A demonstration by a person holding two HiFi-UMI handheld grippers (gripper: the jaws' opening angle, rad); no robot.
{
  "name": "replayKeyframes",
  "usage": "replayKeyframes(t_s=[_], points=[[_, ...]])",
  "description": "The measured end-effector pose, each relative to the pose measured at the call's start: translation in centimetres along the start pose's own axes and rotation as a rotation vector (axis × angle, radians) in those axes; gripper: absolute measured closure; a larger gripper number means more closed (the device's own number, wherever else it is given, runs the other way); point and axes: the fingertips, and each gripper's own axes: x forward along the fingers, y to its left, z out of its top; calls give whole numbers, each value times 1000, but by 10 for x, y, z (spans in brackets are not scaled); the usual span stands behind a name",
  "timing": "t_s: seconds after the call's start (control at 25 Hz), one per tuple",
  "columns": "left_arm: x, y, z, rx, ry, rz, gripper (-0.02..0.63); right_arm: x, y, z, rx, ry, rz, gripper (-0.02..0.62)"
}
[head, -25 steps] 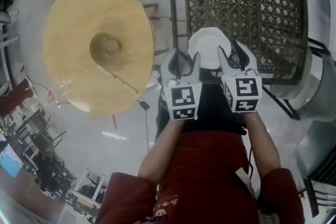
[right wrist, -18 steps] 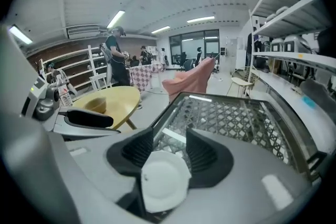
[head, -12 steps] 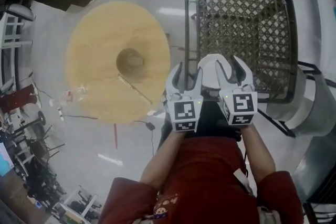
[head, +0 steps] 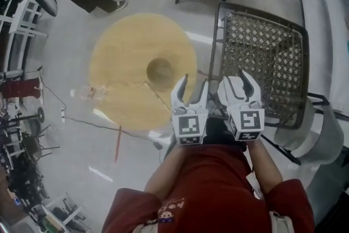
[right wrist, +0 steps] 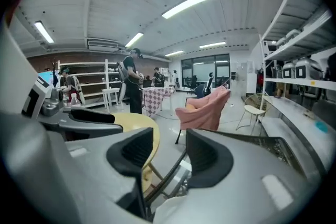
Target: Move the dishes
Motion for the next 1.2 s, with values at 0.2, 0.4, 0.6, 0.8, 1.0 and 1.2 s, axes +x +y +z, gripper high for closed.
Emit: replayKeyframes(t_s=[0.2, 0.4, 0.6, 0.8, 1.0, 1.2], points=[[-32, 49, 20, -7, -72, 94, 360, 11, 41, 26, -30, -32, 69, 411], [-63, 95, 32, -3, -128, 164, 360, 30, 93, 42, -66, -38, 139, 411], [-88, 141, 38, -4, -170, 235, 360, 48, 132, 53, -102, -42, 183, 411], [-113, 177, 42, -9, -194, 279, 360, 59, 160, 52, -113, -14, 198, 411], [-127, 196, 41, -12, -214, 282, 388, 71, 175, 37, -118, 34, 204, 411], [-132, 204, 41, -7, -228, 265, 426, 86, 178, 27, -107, 71, 200, 411]])
